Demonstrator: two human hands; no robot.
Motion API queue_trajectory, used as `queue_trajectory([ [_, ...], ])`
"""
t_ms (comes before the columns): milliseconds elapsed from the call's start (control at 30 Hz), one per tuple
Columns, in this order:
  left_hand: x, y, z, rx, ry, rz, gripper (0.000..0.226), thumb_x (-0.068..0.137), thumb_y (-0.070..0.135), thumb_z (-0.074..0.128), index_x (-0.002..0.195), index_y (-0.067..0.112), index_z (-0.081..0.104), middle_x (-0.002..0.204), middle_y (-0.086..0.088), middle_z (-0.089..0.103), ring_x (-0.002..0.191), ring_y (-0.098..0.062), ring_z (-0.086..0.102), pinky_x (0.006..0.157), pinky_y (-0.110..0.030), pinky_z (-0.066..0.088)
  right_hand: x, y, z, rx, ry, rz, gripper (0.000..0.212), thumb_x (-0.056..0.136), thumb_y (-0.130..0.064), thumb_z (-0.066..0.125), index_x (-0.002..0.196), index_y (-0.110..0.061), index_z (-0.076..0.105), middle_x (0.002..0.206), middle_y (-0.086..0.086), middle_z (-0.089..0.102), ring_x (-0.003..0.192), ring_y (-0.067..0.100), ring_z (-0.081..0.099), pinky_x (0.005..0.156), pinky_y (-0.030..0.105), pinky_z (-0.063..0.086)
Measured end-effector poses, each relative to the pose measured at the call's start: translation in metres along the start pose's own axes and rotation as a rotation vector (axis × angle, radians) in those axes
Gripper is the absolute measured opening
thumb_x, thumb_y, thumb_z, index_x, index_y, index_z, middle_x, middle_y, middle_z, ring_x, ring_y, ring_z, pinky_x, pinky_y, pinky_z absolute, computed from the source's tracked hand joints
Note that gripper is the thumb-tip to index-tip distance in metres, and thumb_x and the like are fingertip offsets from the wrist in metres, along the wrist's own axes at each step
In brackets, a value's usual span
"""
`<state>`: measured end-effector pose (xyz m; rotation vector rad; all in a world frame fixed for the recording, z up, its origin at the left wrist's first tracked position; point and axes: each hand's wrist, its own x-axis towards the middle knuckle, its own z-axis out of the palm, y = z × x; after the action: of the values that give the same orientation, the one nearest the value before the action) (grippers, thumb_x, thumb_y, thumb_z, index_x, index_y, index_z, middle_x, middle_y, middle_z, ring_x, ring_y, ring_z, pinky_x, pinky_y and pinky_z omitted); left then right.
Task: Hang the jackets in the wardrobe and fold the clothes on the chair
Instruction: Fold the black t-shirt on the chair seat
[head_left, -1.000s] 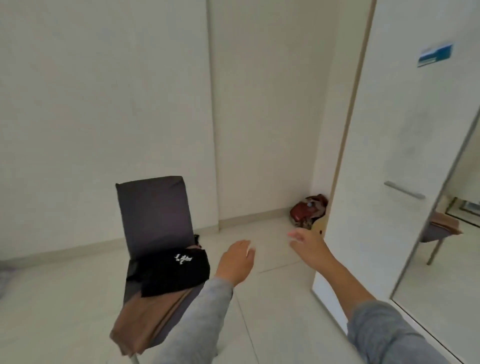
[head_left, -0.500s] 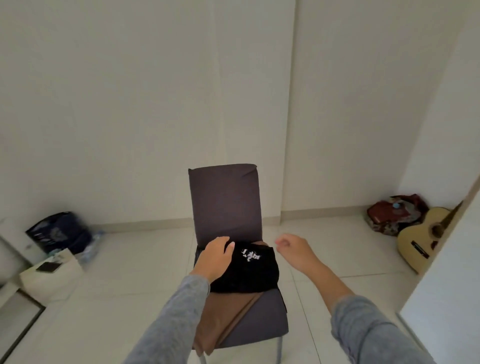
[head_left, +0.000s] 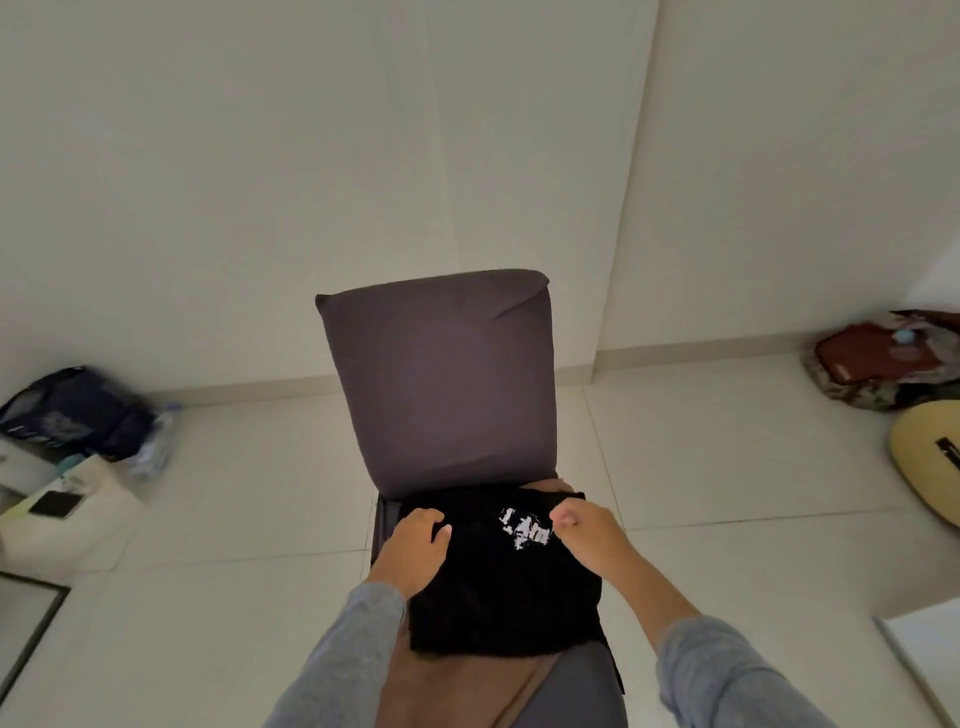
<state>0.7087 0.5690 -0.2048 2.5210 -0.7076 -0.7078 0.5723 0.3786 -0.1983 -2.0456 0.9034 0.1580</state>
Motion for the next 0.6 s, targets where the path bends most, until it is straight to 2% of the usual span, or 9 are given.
queue_trajectory([
  [100, 0.049, -0.014, 0.036, 0.03, -0.08, -0.016, 0.039, 0.098, 0.03, 0.045, 0.133, 0.013, 0.048, 0.137, -0.001, 0.048, 0.126, -0.019, 0.045, 0.106, -0.035, 0.037, 0.044, 0.039, 0.027, -0.008, -0.057, 0.111, 0.027, 0.091, -0.009, 0.042, 0.108, -0.013, 0.063, 0.11, 0.005, 0.062, 0.102, 0.021, 0.058, 0.086, 0.028, 0.045],
  [200, 0.084, -0.024, 0.066, 0.047, -0.136, -0.029, 0.038, 0.096, 0.026, 0.049, 0.132, 0.012, 0.049, 0.134, -0.002, 0.049, 0.123, -0.019, 0.049, 0.104, -0.033, 0.04, 0.068, 0.077, 0.061, -0.022, -0.139, 0.198, 0.028, 0.089, -0.009, 0.046, 0.111, -0.016, 0.061, 0.113, 0.004, 0.062, 0.1, 0.019, 0.06, 0.089, 0.031, 0.049],
  [300, 0.132, -0.032, 0.099, 0.027, -0.15, -0.018, 0.038, 0.094, 0.02, 0.052, 0.131, 0.01, 0.05, 0.135, -0.003, 0.049, 0.123, -0.02, 0.049, 0.105, -0.033, 0.038, 0.106, 0.107, 0.093, -0.051, -0.143, 0.222, 0.031, 0.089, -0.009, 0.048, 0.118, -0.012, 0.057, 0.12, 0.007, 0.056, 0.106, 0.021, 0.056, 0.09, 0.032, 0.047],
  [433, 0.181, -0.019, 0.129, 0.068, -0.125, 0.098, 0.041, 0.093, 0.015, 0.049, 0.134, 0.01, 0.047, 0.139, -0.002, 0.044, 0.129, -0.02, 0.042, 0.107, -0.036, 0.035, 0.154, 0.117, 0.11, -0.104, 0.0, 0.135, 0.039, 0.088, -0.009, 0.052, 0.127, -0.011, 0.05, 0.13, 0.004, 0.046, 0.121, 0.022, 0.044, 0.095, 0.033, 0.044],
  [600, 0.219, -0.019, 0.17, 0.246, -0.116, 0.153, 0.048, 0.094, 0.017, 0.046, 0.141, 0.016, 0.037, 0.146, 0.001, 0.037, 0.135, -0.018, 0.033, 0.106, -0.039, 0.031, 0.2, 0.128, 0.12, -0.237, 0.109, 0.006, 0.054, 0.085, -0.009, 0.055, 0.137, -0.011, 0.04, 0.142, 0.004, 0.039, 0.125, 0.025, 0.044, 0.096, 0.04, 0.046],
])
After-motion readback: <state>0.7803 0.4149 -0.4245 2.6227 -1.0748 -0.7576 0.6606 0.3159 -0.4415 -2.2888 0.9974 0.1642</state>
